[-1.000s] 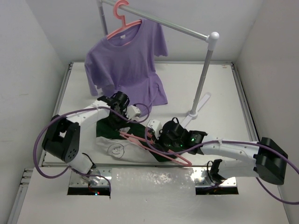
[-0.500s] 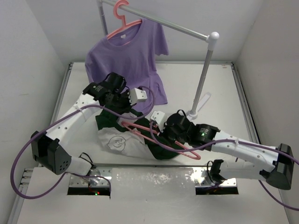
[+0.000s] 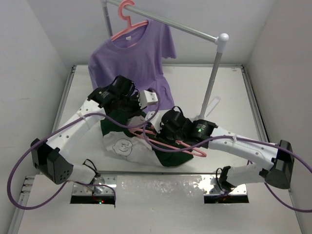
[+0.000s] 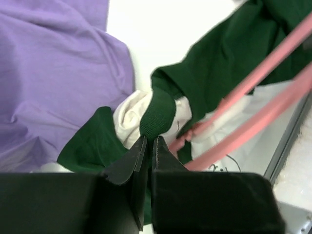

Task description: Place the t-shirt on the hanger

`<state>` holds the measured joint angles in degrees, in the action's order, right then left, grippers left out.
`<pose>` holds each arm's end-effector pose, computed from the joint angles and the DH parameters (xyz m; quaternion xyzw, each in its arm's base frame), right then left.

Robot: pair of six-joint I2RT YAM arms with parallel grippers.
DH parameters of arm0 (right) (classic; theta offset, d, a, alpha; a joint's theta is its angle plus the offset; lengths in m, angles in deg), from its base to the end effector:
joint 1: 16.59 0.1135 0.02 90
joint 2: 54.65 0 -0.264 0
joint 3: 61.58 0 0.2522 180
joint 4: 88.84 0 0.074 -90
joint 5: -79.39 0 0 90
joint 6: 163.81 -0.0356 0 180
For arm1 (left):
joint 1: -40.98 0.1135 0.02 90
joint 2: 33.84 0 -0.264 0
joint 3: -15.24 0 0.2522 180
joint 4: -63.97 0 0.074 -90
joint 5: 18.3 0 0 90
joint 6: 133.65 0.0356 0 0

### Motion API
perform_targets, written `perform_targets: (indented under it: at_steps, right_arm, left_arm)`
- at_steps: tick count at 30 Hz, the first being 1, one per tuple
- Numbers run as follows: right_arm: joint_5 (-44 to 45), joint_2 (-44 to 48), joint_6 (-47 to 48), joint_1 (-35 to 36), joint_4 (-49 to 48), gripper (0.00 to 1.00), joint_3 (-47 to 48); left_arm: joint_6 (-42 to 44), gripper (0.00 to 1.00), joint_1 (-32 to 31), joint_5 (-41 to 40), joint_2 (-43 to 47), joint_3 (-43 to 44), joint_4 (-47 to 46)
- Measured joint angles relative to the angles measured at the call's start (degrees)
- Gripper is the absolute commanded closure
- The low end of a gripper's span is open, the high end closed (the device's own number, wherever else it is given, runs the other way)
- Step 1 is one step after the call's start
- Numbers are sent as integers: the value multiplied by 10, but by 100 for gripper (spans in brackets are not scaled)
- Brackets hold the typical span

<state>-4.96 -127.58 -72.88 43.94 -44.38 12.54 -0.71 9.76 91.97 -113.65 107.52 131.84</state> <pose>0.1380 0.2371 0.2961 -0.4517 0.7981 0.1576 0.3662 0.2335 -0.1560 0.3394 0.6084 0.7183 -0.1372 0.3084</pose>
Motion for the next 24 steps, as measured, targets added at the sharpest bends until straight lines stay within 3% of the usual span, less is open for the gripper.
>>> perform_targets:
  at_steps: [15, 16, 17, 20, 22, 24]
  right_arm:
    - [19, -61, 21, 1, -104, 100, 23]
    - [26, -65, 20, 1, -114, 100, 20]
    - [31, -66, 16, 2, -129, 100, 12]
    - [24, -58, -12, 1, -204, 100, -51]
    - [9, -58, -37, 3, -261, 100, -106]
    - [4, -72, -66, 1, -303, 100, -146]
  left_arm:
    - [-150, 99, -7, -2, 28, -17, -67]
    - [-156, 90, -8, -1, 28, -17, -69]
    - [-159, 66, -10, -1, 28, -19, -71]
    - [-169, 40, -11, -12, 34, -40, -92]
    - [-177, 30, -9, -34, 37, -56, -103]
    - [-192, 28, -3, -63, 39, -70, -109]
